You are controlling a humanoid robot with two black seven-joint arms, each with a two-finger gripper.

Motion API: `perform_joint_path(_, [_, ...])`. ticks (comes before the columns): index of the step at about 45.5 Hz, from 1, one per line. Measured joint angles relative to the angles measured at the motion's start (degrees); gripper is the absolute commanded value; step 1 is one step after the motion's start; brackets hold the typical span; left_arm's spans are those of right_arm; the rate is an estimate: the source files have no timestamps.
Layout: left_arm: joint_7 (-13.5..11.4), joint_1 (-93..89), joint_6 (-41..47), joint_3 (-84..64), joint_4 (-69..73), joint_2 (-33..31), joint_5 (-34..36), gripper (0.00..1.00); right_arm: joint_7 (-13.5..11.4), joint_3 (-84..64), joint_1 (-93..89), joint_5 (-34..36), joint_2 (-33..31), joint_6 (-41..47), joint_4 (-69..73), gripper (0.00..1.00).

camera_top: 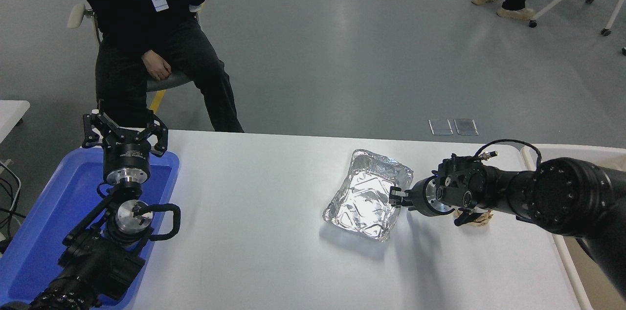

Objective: Pick up foil plate and place in dustbin

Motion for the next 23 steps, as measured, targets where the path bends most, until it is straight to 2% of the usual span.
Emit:
perform_joint_path(14, [0.0, 0.0, 0.0, 0.0, 0.0, 0.0, 0.0, 0.99, 0.1, 0.2, 2.4, -0.6, 0.0, 0.6, 1.5, 0.0])
perform_joint_path(23, [0.0, 0.0, 0.0, 0.0, 0.0, 0.0, 0.0, 0.99, 0.1, 0.2, 9.6, -0.6, 0.0, 1.9, 7.6, 0.0])
